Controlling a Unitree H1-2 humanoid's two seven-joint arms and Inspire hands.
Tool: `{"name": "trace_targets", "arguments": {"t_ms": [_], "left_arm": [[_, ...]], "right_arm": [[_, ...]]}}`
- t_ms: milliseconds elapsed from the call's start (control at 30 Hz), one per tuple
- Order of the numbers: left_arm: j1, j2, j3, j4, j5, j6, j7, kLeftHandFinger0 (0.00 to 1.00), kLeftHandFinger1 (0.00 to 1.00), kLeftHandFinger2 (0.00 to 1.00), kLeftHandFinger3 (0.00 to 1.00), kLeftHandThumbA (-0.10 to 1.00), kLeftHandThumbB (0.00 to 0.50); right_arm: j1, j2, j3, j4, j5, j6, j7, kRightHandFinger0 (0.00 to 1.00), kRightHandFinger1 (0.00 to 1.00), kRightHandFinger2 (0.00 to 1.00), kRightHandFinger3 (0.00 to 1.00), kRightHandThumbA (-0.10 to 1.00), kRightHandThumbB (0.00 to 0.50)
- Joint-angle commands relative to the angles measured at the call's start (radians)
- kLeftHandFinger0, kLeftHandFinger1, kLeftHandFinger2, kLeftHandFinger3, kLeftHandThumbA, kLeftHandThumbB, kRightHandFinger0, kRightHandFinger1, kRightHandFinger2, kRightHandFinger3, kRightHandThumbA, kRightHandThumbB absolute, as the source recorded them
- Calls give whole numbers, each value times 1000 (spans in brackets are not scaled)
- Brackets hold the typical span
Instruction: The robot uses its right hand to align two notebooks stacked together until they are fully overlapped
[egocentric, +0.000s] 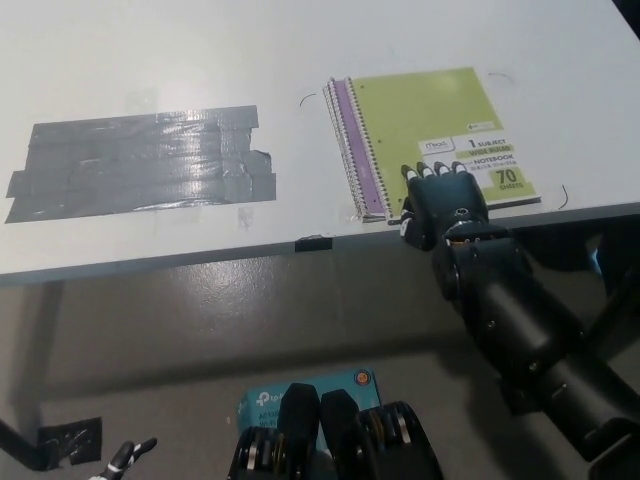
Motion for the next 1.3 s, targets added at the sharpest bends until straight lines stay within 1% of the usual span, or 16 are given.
{"name": "trace_targets", "arguments": {"t_ms": [0, 133, 167, 267, 333, 400, 467, 533, 567, 700, 800, 867, 900, 1067, 1100, 1267], "left_arm": [[7, 13, 4, -37, -6, -9, -10, 359, 494, 536, 1000, 1000, 500], [7, 12, 3, -42, 1, -6, -6, 339, 466, 521, 1000, 1000, 500], [7, 14, 2, -42, 1, -1, -6, 373, 488, 525, 1000, 1000, 500], [7, 9, 5, -38, -4, -8, -6, 288, 457, 536, 1000, 1000, 500], [5, 14, 1, -34, 0, -12, -10, 410, 522, 548, 1000, 1000, 500], [7, 12, 3, -39, -2, -7, -8, 436, 515, 524, 1000, 1000, 500], [9, 11, 5, -42, -5, -7, -9, 379, 473, 513, 1000, 1000, 500], [8, 11, 7, -38, -14, -5, -13, 374, 490, 532, 1000, 1000, 500], [9, 10, 6, -43, -6, -3, -7, 324, 471, 533, 1000, 1000, 500], [8, 13, 7, -38, -10, -6, -13, 371, 487, 554, 1000, 1000, 500], [10, 15, 8, -33, -5, -16, -11, 403, 494, 542, 1000, 1000, 500], [13, 10, 12, -35, -14, -13, -11, 303, 452, 534, 1000, 1000, 500], [13, 7, 14, -37, -18, -5, -10, 303, 449, 520, 1000, 1000, 500], [20, 15, 11, -27, -5, -26, -13, 407, 492, 538, 1000, 1000, 500], [20, 12, 12, -22, -12, -28, -15, 387, 480, 526, 1000, 1000, 500], [23, 14, 7, -25, -7, -16, -15, 453, 538, 548, 1000, 1000, 500]], "right_arm": [[-9, 44, 29, 18, 48, -9, 47, 1000, 1000, 1000, 1000, 1000, 461], [-21, 66, 27, 41, 48, 13, 53, 1000, 1000, 1000, 1000, 1000, 454], [-21, 69, 24, 45, 53, 13, 49, 1000, 1000, 1000, 1000, 1000, 453], [-24, 79, 22, 47, 53, 25, 52, 1000, 1000, 1000, 1000, 1000, 460], [-22, 86, 14, 46, 61, 35, 48, 1000, 1000, 1000, 1000, 1000, 458], [-23, 91, 10, 48, 67, 41, 47, 1000, 1000, 1000, 1000, 1000, 461], [-25, 92, 14, 43, 65, 45, 57, 1000, 1000, 1000, 1000, 1000, 463], [-28, 93, 19, 49, 58, 48, 52, 1000, 1000, 1000, 1000, 1000, 458], [-30, 88, 28, 51, 47, 52, 58, 1000, 1000, 1000, 1000, 1000, 462], [-22, 83, 15, 46, 42, 55, 67, 1000, 1000, 1000, 1000, 1000, 455], [-13, 81, -7, 39, 4, 55, 74, 1000, 1000, 1000, 1000, 1000, 451], [-7, 86, -26, 35, -12, 55, 72, 1000, 1000, 1000, 1000, 1000, 457], [-3, 89, -41, 34, -24, 55, 69, 1000, 1000, 1000, 1000, 1000, 465], [-13, 109, -82, 64, -140, 55, 93, 1000, 1000, 1000, 1000, 1000, 500], [-8, 116, -114, 63, -162, 55, 72, 1000, 1000, 1000, 1000, 1000, 500], [-29, 126, -211, 36, -216, 55, 22, 1000, 1000, 1000, 1000, 1000, 394]]}}
